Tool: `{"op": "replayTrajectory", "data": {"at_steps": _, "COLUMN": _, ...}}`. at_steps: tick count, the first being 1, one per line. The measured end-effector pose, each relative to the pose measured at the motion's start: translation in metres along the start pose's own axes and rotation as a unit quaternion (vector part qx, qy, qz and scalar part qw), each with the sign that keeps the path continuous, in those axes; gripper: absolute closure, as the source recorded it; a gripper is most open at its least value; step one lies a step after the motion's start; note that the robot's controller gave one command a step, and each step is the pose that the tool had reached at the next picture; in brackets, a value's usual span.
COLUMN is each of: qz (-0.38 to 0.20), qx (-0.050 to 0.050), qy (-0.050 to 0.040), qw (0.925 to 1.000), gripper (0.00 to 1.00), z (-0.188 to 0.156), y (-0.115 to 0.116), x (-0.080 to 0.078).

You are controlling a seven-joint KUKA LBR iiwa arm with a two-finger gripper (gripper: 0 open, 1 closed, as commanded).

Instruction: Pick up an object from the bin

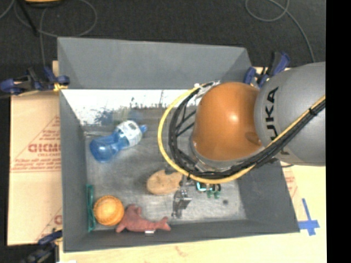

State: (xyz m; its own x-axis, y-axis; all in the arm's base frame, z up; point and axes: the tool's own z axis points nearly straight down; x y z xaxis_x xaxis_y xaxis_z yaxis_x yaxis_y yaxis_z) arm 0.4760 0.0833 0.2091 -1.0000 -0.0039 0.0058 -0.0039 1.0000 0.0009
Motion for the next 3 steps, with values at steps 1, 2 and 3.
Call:
{"op": "replayTrajectory", "data": {"at_steps": 1, "qz": 0.001, "qx": -0.001, "qy": -0.004, "qw": 1.0, "gripper": 0.0, "z": -0.004, "y": 0.0, "x": -0.002}}
{"op": "replayTrajectory", "data": {"at_steps": 2, "qz": 0.072, "qx": -0.007, "qy": -0.0157, "qw": 0.9973, "gripper": 1.0, "z": 0.122, "y": 0.0, "x": -0.1}}
{"op": "replayTrajectory", "data": {"at_steps": 3, "qz": 0.072, "qx": -0.007, "qy": -0.0156, "qw": 0.9972, "gripper": 1.0, "z": 0.122, "y": 0.0, "x": -0.1}}
